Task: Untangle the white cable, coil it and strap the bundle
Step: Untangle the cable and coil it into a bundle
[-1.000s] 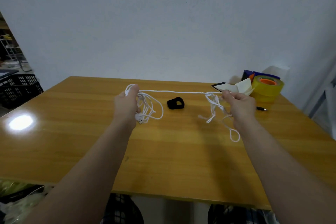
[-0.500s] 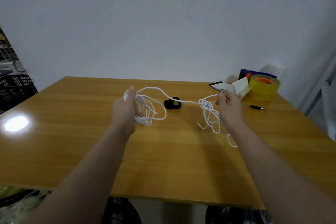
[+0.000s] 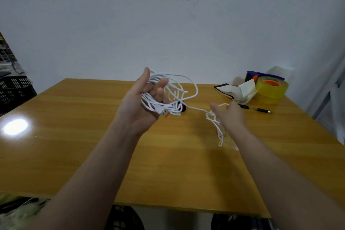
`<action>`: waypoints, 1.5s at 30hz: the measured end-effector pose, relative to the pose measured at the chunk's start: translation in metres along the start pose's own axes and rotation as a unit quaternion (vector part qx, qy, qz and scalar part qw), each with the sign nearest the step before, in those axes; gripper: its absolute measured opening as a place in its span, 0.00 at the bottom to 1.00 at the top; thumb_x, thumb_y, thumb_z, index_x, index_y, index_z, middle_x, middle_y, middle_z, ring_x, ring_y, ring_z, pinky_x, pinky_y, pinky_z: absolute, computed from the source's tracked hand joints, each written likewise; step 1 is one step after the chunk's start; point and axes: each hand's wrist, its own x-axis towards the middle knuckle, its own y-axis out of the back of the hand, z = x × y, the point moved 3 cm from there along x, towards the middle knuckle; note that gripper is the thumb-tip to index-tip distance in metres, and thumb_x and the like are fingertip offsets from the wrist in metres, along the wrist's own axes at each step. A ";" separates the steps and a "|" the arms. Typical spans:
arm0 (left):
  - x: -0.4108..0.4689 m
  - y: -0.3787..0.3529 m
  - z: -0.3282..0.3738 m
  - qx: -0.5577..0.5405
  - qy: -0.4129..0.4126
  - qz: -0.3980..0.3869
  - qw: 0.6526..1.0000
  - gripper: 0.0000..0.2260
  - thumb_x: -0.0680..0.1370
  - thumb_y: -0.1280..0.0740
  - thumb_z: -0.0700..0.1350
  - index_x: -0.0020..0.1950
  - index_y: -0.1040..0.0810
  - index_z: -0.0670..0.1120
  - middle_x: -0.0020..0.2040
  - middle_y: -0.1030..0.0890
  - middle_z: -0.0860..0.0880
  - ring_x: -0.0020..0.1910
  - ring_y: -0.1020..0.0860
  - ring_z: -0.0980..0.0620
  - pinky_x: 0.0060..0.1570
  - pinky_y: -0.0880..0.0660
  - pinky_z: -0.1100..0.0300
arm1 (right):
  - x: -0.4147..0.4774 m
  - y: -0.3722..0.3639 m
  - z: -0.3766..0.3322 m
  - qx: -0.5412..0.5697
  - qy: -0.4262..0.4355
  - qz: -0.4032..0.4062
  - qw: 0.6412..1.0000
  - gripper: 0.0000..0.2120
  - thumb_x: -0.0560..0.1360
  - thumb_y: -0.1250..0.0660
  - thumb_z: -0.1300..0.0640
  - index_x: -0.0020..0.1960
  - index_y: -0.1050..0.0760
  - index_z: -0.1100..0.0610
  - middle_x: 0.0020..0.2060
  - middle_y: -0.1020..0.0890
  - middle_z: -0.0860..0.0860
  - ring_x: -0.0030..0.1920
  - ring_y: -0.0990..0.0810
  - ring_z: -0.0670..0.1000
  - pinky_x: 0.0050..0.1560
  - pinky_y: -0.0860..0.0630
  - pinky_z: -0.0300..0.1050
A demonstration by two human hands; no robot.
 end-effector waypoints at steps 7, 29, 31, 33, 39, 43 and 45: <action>0.004 0.020 0.018 0.319 0.001 0.031 0.947 0.11 0.80 0.38 0.48 0.45 0.30 0.40 0.44 0.16 0.37 0.26 0.34 0.53 0.25 0.31 0.63 | 0.013 0.011 0.032 0.074 -0.110 -0.001 0.991 0.22 0.76 0.34 0.50 0.64 0.32 0.61 0.55 0.23 0.58 0.44 0.24 0.56 0.40 0.29 0.48; 0.009 0.016 -0.001 0.200 0.202 -0.122 0.951 0.20 0.73 0.37 0.55 0.25 0.33 0.47 0.51 0.17 0.37 0.12 0.41 0.61 0.18 0.39 0.69 | -0.010 0.014 -0.035 0.237 0.151 -0.043 0.959 0.14 0.81 0.44 0.54 0.39 0.28 0.55 0.22 0.32 0.48 0.23 0.33 0.48 0.25 0.35 0.40; -0.001 0.004 -0.013 0.177 0.251 -0.209 0.928 0.18 0.70 0.30 0.55 0.26 0.29 0.46 0.52 0.17 0.38 0.12 0.38 0.62 0.19 0.36 0.69 | -0.004 0.013 -0.044 0.126 0.201 0.003 0.971 0.13 0.81 0.43 0.52 0.39 0.29 0.53 0.27 0.30 0.47 0.28 0.32 0.47 0.29 0.35 0.43; -0.015 -0.011 -0.021 0.191 0.261 -0.272 0.907 0.15 0.67 0.26 0.54 0.29 0.25 0.46 0.54 0.17 0.39 0.14 0.36 0.62 0.22 0.33 0.68 | -0.002 0.009 -0.045 0.065 0.225 0.012 0.972 0.17 0.80 0.43 0.48 0.37 0.30 0.56 0.30 0.27 0.50 0.32 0.30 0.50 0.33 0.33 0.48; -0.019 -0.045 -0.013 0.126 0.092 -0.171 0.973 0.25 0.78 0.44 0.48 0.24 0.24 0.41 0.53 0.17 0.42 0.41 0.17 0.54 0.47 0.21 0.60 | -0.011 0.000 -0.034 0.067 0.271 -0.070 0.958 0.22 0.80 0.52 0.42 0.36 0.32 0.53 0.29 0.31 0.47 0.32 0.32 0.48 0.35 0.35 0.48; 0.010 -0.032 0.005 0.035 0.008 -0.078 0.996 0.15 0.81 0.45 0.47 0.36 0.30 0.46 0.62 0.22 0.40 0.67 0.27 0.47 0.61 0.28 0.51 | -0.020 -0.020 -0.027 -0.066 0.289 -0.184 0.937 0.07 0.79 0.41 0.56 0.47 0.25 0.55 0.43 0.26 0.49 0.43 0.26 0.51 0.48 0.27 0.52; 0.023 -0.023 0.013 0.062 -0.035 -0.023 0.997 0.13 0.82 0.45 0.46 0.39 0.30 0.45 0.63 0.24 0.41 0.70 0.31 0.47 0.65 0.32 0.51 | -0.027 -0.025 -0.025 -0.094 0.283 -0.248 0.922 0.05 0.78 0.38 0.57 0.50 0.24 0.50 0.45 0.24 0.46 0.48 0.24 0.50 0.54 0.26 0.52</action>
